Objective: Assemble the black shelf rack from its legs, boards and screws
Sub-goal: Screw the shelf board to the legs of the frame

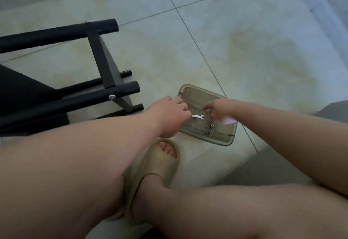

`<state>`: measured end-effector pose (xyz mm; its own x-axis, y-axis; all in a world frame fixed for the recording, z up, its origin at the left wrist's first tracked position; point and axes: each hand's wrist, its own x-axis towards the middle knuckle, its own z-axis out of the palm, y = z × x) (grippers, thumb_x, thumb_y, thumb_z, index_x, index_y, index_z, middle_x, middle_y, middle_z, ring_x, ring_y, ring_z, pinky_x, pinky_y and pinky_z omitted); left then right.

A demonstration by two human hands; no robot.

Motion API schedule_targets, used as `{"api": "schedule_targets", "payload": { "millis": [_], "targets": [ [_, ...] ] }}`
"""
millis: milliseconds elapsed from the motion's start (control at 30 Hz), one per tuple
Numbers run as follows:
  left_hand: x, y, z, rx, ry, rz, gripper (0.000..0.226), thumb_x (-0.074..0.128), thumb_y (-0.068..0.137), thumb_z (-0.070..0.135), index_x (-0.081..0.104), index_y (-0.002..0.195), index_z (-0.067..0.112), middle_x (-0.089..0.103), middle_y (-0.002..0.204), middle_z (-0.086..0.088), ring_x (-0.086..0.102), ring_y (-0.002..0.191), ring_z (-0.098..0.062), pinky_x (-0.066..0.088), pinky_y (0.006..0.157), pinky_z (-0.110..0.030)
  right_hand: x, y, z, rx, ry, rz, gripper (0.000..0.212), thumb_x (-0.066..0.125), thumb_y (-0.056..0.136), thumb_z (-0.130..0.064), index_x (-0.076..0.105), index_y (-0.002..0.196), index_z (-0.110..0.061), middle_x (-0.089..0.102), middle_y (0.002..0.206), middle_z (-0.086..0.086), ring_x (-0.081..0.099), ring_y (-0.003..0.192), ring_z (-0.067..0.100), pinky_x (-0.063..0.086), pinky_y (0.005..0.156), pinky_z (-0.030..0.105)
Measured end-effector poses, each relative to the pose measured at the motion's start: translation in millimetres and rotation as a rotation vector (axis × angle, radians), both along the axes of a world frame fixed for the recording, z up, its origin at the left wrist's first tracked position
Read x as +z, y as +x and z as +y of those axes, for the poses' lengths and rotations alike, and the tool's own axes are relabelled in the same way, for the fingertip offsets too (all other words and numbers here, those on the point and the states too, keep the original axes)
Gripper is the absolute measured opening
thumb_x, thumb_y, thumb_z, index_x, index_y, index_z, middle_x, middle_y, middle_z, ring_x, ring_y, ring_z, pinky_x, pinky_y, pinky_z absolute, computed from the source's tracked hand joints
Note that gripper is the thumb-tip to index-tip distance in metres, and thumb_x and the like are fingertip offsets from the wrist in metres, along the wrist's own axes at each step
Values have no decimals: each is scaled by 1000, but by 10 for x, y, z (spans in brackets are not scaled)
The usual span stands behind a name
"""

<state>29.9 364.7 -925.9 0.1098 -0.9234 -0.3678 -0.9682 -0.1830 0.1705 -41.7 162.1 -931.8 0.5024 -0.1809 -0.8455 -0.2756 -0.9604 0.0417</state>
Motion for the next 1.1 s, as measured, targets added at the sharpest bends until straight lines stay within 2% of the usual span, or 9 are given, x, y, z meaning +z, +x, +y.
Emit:
{"api": "schedule_targets", "payload": {
  "millis": [200,300,400,633,800,867,933,1000,1100],
  "targets": [
    [-534,-57,-198,-80,98,45,42,46,97,53,59,120,21,65,126,-3,44,133,-25,18,120,-46,-699,-261,-194,140,-112,71,32,47,100,-17,61,126,-26,68,116,3,66,105,27,51,87,34],
    [-700,-45,-177,-112,73,4,44,42,98,56,62,116,22,69,117,-1,41,136,-25,3,123,-48,-933,-453,-258,325,-204,2,24,49,97,-15,65,111,-27,69,115,-2,63,109,24,41,93,35],
    [-775,-42,-156,-122,1,-4,44,39,99,56,61,115,22,68,117,0,40,135,-24,3,123,-49,-1112,-551,-273,435,-245,-85,26,48,100,-17,63,118,-27,66,120,-3,56,119,25,39,98,36],
    [-782,-61,-146,-124,-26,-6,43,38,99,55,61,114,22,68,118,-2,41,133,-25,5,123,-49,-1261,-498,-244,326,-193,-83,28,47,101,-12,58,127,-17,65,124,6,60,116,30,48,86,35],
    [-639,-42,-223,-157,102,-37,42,43,100,52,60,122,20,64,127,-2,39,136,-25,3,124,-48,-1076,-496,-246,1,-64,-125,26,62,91,-17,63,117,-17,68,113,12,65,103,34,49,75,34],
    [-474,-3,-273,-150,126,-38,35,48,99,40,58,126,20,60,133,-5,39,138,-27,7,124,-47,-855,-458,-240,-153,-25,-185,14,65,88,-19,67,101,-14,70,104,11,66,97,33,53,78,35],
    [-246,52,-300,-117,112,-37,30,49,98,27,58,125,20,60,130,-5,46,132,-29,24,120,-47,-546,-381,-236,-252,-1,-274,3,66,86,-18,65,88,-19,68,94,5,65,95,29,52,78,32],
    [57,116,-282,-12,135,32,26,47,98,21,60,120,21,63,119,-3,58,115,-29,48,99,-44,-166,-265,-206,-324,20,-381,10,69,86,-16,62,82,-22,65,86,2,64,90,26,50,76,30],
    [580,208,-182,160,154,122,23,47,97,21,63,113,21,64,113,-3,63,102,-29,51,76,-37,487,-62,-79,-354,46,-521,12,74,88,-20,64,81,-21,64,82,0,60,83,21,44,71,27]
  ]
}}
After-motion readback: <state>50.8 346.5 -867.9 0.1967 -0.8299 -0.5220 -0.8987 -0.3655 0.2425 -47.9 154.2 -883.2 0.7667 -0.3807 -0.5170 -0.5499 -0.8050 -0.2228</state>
